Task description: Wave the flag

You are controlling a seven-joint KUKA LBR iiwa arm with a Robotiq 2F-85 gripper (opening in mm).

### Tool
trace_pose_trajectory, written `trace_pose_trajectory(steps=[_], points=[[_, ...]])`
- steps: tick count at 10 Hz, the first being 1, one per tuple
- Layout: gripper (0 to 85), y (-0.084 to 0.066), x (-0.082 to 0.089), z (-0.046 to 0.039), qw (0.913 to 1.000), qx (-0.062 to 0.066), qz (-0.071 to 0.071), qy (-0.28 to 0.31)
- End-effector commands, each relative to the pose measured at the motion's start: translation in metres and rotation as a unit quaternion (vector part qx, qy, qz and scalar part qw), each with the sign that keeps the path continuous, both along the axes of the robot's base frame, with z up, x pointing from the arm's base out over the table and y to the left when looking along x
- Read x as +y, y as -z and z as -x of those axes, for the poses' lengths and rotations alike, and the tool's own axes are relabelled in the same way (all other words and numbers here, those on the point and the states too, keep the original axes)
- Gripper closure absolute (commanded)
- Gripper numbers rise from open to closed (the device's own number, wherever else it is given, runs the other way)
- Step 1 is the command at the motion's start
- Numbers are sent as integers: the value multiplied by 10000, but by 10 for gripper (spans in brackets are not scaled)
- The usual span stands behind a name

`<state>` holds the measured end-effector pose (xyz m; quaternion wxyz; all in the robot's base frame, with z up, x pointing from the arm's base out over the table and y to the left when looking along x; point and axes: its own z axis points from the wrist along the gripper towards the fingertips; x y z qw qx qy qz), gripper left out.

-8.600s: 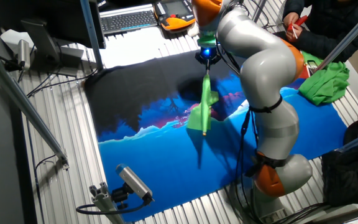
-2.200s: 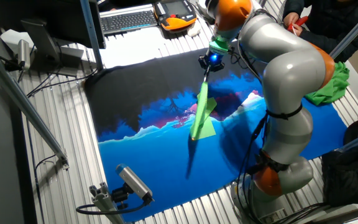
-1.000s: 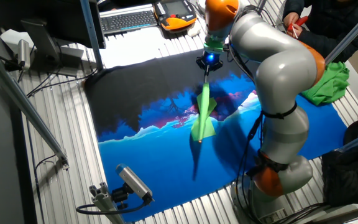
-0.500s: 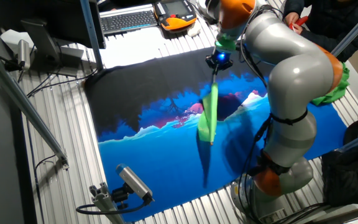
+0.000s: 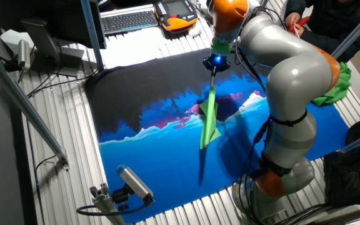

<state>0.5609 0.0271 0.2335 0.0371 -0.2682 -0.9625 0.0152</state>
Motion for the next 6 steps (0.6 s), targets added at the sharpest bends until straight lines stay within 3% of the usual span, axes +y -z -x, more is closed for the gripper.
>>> trace_pose_trajectory(steps=[1,2,5,6], points=[[850,2,3,0,9999,-51,86,-8],[850,2,3,0,9999,-118,-16,37],[850,2,3,0,9996,-248,98,4],[850,2,3,0,9997,-259,25,22]])
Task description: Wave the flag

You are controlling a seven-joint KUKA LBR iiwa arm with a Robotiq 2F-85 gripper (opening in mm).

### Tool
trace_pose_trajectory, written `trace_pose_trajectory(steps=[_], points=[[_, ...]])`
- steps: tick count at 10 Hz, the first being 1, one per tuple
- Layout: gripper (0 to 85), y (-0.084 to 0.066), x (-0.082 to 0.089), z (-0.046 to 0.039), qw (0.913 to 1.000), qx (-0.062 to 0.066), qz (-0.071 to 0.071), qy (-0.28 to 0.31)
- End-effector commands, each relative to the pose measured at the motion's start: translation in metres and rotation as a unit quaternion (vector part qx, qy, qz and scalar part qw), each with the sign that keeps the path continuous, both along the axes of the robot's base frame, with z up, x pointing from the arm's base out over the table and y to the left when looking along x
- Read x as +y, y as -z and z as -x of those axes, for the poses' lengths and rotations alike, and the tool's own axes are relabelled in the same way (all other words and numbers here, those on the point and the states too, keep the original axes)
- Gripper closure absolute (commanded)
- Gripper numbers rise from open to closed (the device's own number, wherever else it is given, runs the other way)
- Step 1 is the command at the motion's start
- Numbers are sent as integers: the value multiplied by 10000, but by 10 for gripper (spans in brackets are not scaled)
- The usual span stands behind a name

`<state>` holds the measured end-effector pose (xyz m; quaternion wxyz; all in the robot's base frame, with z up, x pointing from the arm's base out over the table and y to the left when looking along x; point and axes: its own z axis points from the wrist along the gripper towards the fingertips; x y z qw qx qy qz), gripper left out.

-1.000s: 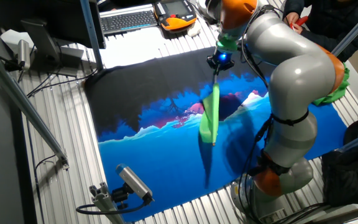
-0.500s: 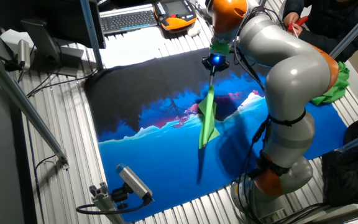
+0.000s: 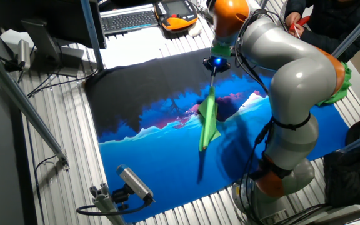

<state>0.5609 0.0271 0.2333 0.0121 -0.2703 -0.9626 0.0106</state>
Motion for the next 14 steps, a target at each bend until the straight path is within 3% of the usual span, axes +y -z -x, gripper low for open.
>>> trace_pose_trajectory(steps=[1,3,4,6,7,8,9,10,11,13,14], points=[[850,1,2,0,10000,11,-18,-3],[850,-60,17,6,9999,41,-10,104],[850,-268,45,12,9998,105,-6,171],[850,-856,8,12,9988,297,-269,299],[850,-1052,-90,25,9985,353,-322,262],[850,-1133,-240,64,9987,361,-328,132],[850,-1203,-362,65,9975,372,-579,165],[850,-1244,-472,62,9968,438,-671,-80],[850,-1243,-496,35,9943,589,-675,-575],[850,-1201,-404,17,9892,738,-351,-1215],[850,-1176,-356,14,9859,751,-326,-1458]])
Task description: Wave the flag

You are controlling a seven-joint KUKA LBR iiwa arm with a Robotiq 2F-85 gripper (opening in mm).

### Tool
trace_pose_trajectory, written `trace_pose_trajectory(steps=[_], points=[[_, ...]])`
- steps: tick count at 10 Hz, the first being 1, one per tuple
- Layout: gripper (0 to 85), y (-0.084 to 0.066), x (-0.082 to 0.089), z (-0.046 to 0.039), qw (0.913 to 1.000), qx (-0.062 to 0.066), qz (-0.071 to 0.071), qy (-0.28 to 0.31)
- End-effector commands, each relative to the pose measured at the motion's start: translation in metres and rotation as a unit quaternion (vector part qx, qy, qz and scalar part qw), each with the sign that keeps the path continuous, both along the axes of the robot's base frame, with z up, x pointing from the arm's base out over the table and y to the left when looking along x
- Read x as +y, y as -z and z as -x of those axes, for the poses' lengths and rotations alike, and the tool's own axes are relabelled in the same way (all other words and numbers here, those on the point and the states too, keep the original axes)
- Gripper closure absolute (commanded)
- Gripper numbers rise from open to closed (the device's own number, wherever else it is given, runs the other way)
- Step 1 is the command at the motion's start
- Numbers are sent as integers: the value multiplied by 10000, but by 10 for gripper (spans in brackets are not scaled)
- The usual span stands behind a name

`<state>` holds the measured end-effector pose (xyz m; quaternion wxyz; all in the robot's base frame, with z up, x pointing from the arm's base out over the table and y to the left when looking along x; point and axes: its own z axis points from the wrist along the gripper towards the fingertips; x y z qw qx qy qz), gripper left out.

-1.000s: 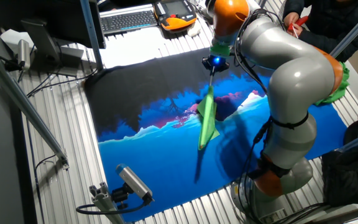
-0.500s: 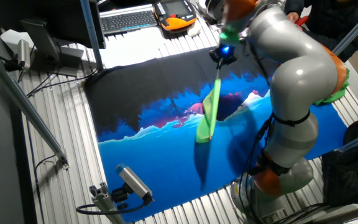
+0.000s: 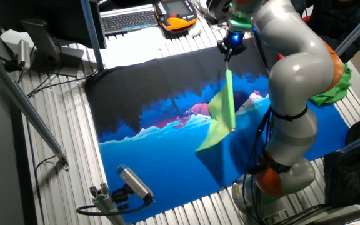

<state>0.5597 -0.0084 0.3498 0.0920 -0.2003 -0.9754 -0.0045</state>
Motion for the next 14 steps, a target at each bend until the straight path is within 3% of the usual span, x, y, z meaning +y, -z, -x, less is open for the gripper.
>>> trace_pose_trajectory(steps=[1,3,4,5,6,7,8,9,10,11,12,14], points=[[850,9,27,-14,9933,28,94,-1153],[850,39,86,-32,9937,9,69,-1117],[850,57,118,-25,9966,-95,24,-820],[850,54,119,-19,9983,-121,182,-544],[850,49,107,-9,9989,-206,-63,405],[850,37,73,-6,9941,-247,-247,1028],[850,16,42,7,9902,-279,-119,1360],[850,5,28,18,9826,-311,-43,1830],[850,1,30,25,9708,-383,-79,2366],[850,-1,30,27,9600,-428,19,2765],[850,-3,22,29,9400,-515,87,3371],[850,-16,0,41,9227,-555,145,3812]])
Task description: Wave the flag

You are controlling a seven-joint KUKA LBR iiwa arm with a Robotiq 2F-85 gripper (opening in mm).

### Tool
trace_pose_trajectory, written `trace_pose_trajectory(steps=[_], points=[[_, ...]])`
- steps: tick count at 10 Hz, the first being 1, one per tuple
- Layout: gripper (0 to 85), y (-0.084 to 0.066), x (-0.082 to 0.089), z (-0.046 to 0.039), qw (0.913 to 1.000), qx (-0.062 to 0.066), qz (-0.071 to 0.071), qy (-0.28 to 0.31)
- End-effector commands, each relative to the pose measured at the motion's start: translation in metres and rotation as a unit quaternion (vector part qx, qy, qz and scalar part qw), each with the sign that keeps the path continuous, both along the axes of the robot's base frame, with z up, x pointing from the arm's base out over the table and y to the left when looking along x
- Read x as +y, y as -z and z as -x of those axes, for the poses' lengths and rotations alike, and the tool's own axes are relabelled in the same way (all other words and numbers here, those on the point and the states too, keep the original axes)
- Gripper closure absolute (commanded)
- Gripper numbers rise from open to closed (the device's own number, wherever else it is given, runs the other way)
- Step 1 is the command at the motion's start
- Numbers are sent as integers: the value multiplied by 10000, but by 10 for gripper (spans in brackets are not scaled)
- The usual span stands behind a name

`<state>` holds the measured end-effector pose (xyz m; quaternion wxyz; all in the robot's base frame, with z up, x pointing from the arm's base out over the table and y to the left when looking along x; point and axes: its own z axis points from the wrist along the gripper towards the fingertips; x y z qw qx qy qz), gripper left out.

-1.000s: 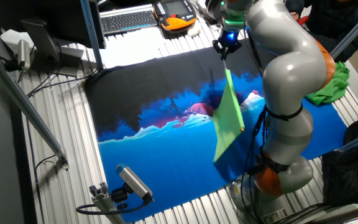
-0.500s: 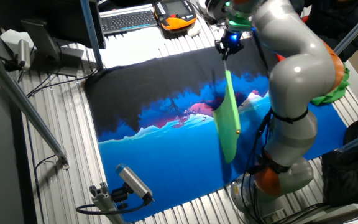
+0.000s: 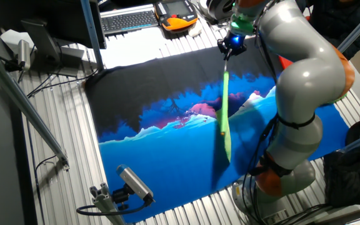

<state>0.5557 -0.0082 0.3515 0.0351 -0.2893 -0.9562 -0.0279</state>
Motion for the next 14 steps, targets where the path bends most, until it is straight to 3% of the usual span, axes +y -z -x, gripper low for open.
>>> trace_pose_trajectory(steps=[1,2,4,11,12,14], points=[[850,-1,-2,4,9459,-31,8,3243],[850,-4,-3,14,9352,-67,7,3541],[850,-10,-6,32,9226,-103,-6,3857],[850,-19,-51,64,9032,-233,-374,4269],[850,-21,-55,70,9045,-239,-420,4238],[850,-15,-50,58,9285,-175,-487,3677]])
